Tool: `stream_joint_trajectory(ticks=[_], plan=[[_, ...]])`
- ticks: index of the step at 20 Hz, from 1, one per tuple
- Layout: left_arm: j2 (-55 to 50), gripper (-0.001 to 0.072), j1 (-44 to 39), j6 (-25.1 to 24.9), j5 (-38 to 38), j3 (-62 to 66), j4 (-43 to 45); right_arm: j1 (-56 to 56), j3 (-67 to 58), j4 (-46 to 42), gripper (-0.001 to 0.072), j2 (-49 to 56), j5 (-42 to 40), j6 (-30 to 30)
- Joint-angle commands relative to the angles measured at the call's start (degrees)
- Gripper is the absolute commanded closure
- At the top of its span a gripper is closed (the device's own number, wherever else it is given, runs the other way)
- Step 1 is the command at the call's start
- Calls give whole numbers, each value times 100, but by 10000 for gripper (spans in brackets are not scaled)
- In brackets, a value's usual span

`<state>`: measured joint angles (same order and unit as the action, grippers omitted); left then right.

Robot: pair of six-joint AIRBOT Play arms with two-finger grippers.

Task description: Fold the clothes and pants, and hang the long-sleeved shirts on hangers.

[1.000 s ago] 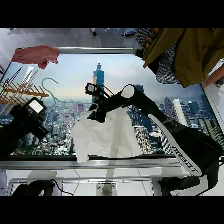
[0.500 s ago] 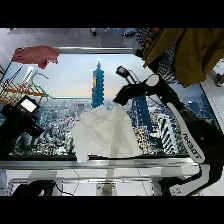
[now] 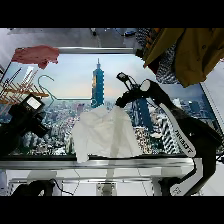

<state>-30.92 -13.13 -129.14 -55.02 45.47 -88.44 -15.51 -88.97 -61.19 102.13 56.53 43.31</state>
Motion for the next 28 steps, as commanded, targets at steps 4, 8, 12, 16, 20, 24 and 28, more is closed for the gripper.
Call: stream_joint_trajectory(ticks=[4, 8, 12, 16, 20, 24, 28], plan=[[-48, 681, 0, -4, -2, -2, -35, -238, -7, -826, 254, 136, 162, 529], [-48, 681, 0, -4, -2, -2, -35, -238, -7, -964, 294, 129, 391, 522], [-48, 681, 0, -4, -2, -2, -39, -238, -7, -953, 640, 127, 260, 603], [-70, 681, 0, -101, -2, -2, -621, -238, -9, -918, 681, 76, 417, 732], [-391, 681, -11, -811, -2, 0, -1912, -238, -7, -811, 681, -474, 743, 730], [-901, 681, -24, -1023, -129, 0, -2476, -238, -7, -656, 681, -1311, 1060, 824], [-988, 681, -184, -1016, -219, 0, -2487, -240, -7, -560, 681, -1882, 1047, 1095]])
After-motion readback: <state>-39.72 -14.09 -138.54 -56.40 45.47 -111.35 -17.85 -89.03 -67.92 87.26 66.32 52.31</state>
